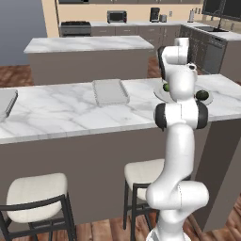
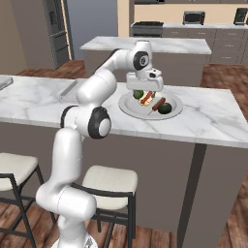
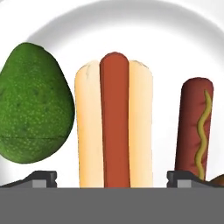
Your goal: Place one cooked food and one vegetable from the large plate to each tupperware container.
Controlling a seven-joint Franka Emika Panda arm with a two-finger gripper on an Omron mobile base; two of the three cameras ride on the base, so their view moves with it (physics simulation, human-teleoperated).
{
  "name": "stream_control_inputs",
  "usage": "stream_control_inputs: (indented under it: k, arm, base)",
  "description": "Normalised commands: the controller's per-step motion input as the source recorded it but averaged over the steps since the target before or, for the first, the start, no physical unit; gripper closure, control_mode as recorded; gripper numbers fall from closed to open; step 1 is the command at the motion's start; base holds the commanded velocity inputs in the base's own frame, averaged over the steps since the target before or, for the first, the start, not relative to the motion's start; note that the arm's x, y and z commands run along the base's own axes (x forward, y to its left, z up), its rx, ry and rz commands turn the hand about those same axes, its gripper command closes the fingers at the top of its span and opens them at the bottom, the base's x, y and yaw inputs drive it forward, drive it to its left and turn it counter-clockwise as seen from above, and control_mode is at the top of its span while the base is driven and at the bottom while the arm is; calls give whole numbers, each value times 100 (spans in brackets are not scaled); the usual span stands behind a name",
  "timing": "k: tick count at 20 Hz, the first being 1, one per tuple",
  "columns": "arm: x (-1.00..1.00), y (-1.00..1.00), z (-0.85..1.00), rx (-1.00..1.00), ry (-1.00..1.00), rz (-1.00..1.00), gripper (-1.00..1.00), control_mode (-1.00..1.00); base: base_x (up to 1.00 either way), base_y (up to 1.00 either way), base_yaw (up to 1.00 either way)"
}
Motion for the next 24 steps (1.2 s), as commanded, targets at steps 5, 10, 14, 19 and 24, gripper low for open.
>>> stream_control_inputs:
  k: [5,10,14,19,24]
  arm:
    - [-14,0,-25,0,0,0,-100,-100]
    - [-12,0,-40,0,0,0,-100,-100]
    - [0,3,-14,0,0,0,-100,-100]
    - [0,1,-7,0,0,0,-100,-100]
    - [0,0,-9,0,0,0,100,-100]
  base:
    - [0,0,0]
    - [0,0,0]
    - [0,0,0]
    - [0,0,0]
    - [0,0,0]
